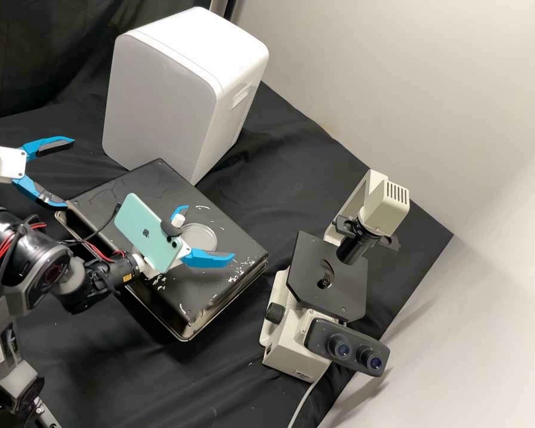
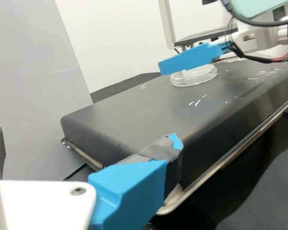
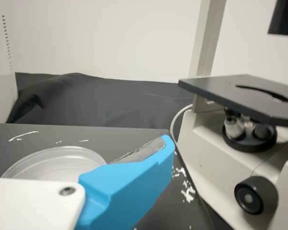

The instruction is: Place the petri dish on the bench

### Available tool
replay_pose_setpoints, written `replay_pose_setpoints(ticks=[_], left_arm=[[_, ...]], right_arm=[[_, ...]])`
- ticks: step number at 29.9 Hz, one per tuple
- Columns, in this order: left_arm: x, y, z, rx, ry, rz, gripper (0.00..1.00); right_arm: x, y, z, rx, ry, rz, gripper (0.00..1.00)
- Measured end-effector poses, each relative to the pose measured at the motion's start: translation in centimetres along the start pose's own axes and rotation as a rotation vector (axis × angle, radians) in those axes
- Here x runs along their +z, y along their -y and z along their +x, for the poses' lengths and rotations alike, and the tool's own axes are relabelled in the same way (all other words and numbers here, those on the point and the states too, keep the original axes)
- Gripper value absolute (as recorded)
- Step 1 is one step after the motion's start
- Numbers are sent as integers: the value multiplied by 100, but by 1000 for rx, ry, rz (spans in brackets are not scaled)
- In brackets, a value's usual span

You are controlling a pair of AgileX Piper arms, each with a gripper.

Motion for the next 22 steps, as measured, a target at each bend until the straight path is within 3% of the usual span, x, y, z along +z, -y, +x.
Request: replay_pose_setpoints(ticks=[3,5,8,14,22], left_arm=[[7,0,0,0,0,0,100],[5,-13,-5,7,-2,16,100],[3,-46,-17,26,-4,17,100],[0,-164,-78,95,-5,13,100],[20,-209,-100,121,1,5,100]], right_arm=[[42,-16,-11,3,15,39,100],[55,-21,-14,5,20,50,100],[60,-18,-20,3,22,49,100],[60,-18,-20,3,22,49,100],[60,-18,-20,3,22,51,100]])
